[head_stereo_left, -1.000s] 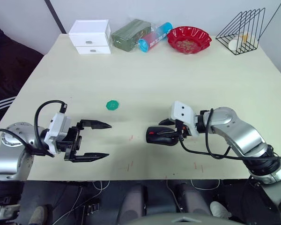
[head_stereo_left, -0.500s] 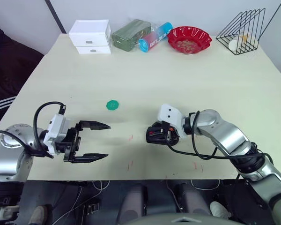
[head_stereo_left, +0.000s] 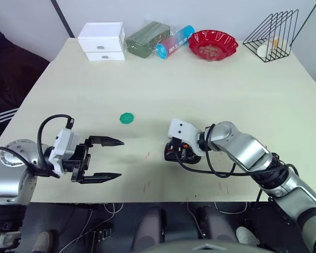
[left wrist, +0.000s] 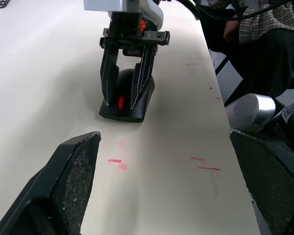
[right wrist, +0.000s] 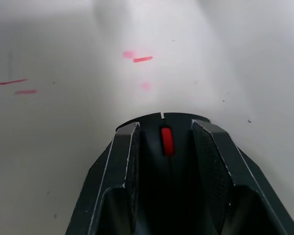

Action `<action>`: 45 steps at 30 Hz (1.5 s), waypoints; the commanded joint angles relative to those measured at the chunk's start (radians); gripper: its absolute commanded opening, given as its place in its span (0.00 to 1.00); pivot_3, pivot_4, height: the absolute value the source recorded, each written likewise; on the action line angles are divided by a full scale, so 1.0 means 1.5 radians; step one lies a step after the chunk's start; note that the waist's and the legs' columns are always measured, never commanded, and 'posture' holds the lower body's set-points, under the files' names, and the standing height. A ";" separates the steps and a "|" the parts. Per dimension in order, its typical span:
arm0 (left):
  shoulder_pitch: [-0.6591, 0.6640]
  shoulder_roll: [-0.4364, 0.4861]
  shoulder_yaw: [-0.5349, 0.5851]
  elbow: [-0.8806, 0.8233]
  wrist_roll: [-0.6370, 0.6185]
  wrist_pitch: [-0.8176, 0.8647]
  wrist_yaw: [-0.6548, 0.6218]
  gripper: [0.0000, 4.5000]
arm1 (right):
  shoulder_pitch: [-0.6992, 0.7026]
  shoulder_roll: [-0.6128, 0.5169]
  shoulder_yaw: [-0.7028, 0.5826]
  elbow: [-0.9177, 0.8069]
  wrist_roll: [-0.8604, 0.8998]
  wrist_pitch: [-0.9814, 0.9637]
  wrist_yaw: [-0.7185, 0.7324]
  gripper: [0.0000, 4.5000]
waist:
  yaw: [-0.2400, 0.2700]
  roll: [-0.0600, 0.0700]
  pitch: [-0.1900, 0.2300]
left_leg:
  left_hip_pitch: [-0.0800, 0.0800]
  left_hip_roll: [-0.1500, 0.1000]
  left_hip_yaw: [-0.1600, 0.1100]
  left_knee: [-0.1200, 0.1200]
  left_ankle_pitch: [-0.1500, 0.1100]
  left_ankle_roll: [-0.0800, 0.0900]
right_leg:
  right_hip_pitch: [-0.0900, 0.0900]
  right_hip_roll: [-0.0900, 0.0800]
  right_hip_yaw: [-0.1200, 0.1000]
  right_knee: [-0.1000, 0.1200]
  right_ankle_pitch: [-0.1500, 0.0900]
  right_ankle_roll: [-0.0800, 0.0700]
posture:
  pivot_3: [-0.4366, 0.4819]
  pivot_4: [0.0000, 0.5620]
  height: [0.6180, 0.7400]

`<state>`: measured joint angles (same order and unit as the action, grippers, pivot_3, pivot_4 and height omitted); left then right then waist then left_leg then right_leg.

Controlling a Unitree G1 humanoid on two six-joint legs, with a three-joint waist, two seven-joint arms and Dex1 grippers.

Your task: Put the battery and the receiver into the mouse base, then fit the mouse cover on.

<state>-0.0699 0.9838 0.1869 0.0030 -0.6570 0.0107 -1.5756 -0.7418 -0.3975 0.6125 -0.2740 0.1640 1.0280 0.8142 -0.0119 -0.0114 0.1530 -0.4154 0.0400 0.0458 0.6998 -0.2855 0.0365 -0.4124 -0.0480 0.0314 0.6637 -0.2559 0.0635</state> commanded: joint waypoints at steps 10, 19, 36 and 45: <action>-0.013 0.005 0.006 -0.010 -0.005 0.001 -0.026 1.00 | 0.051 0.015 -0.165 -0.058 0.098 -0.129 0.028 0.39 | -0.001 0.000 0.000 | 0.000 0.000 0.000 0.000 0.000 0.000 | 0.000 0.000 0.000 0.000 0.000 0.000 | 0.48 0.27 1.00; -0.021 0.007 0.003 -0.010 -0.006 0.005 -0.026 1.00 | 0.210 -0.028 -0.261 -0.058 0.148 -0.338 0.104 0.39 | -0.001 -0.001 0.001 | -0.001 0.000 0.000 0.000 0.000 0.000 | 0.000 0.000 0.000 -0.001 0.000 0.000 | 0.48 0.27 1.00; -0.025 0.007 0.006 -0.015 -0.006 0.008 -0.026 1.00 | 0.304 -0.003 -0.260 0.142 0.118 -0.596 0.165 0.39 | -0.001 -0.001 0.001 | 0.000 0.000 0.000 0.000 0.000 0.000 | 0.000 0.000 0.000 0.000 0.000 0.000 | 0.48 0.27 1.00; -0.025 0.008 0.007 -0.013 -0.005 0.009 -0.026 1.00 | 0.308 -0.009 -0.217 0.239 0.057 -0.623 0.179 0.39 | -0.001 -0.001 0.001 | 0.001 0.000 0.000 0.000 0.000 0.000 | 0.000 0.000 0.000 0.000 0.000 0.000 | 0.48 0.27 1.00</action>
<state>-0.1033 0.9837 0.1823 0.0063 -0.6569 0.0227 -1.5762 -0.2930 -0.3937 0.2501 0.0533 0.2968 0.0762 1.0714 -0.0132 -0.0126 0.1546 -0.4142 0.0406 0.0465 0.6994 -0.2855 0.0363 -0.4117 -0.0473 0.0317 0.6637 -0.2556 0.0632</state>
